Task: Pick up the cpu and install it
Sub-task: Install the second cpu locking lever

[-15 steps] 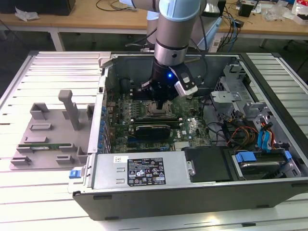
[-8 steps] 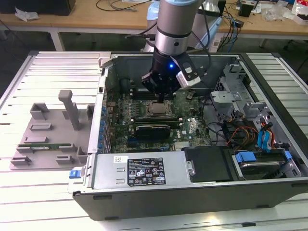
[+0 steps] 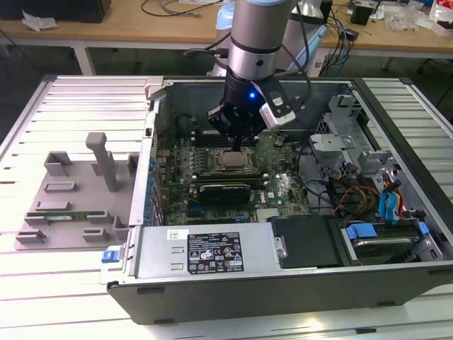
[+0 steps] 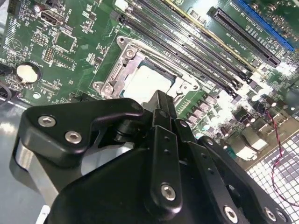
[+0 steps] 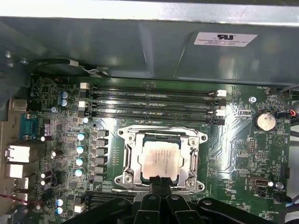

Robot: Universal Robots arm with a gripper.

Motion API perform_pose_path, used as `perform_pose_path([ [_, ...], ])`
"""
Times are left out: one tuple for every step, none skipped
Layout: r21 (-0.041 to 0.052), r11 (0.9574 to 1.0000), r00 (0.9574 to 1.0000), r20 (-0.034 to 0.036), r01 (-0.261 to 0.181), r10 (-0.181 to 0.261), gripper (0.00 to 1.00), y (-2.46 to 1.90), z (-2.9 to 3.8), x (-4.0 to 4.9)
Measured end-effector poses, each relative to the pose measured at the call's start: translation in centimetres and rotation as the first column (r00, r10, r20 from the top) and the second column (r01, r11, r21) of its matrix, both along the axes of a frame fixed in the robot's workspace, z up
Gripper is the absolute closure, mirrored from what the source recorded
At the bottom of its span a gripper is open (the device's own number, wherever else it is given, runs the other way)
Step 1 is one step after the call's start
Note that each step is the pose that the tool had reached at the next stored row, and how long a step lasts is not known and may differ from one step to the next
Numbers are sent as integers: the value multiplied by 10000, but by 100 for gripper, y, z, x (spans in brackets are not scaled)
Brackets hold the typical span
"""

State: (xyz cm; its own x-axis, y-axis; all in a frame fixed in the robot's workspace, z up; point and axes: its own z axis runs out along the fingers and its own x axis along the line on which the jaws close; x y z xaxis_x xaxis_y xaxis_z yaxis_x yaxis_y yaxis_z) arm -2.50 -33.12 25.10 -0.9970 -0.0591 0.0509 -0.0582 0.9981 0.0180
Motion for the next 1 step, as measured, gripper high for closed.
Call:
perform_pose_path([
  [0, 10000, 10000, 0, 0, 0, 89, 0, 0, 0],
])
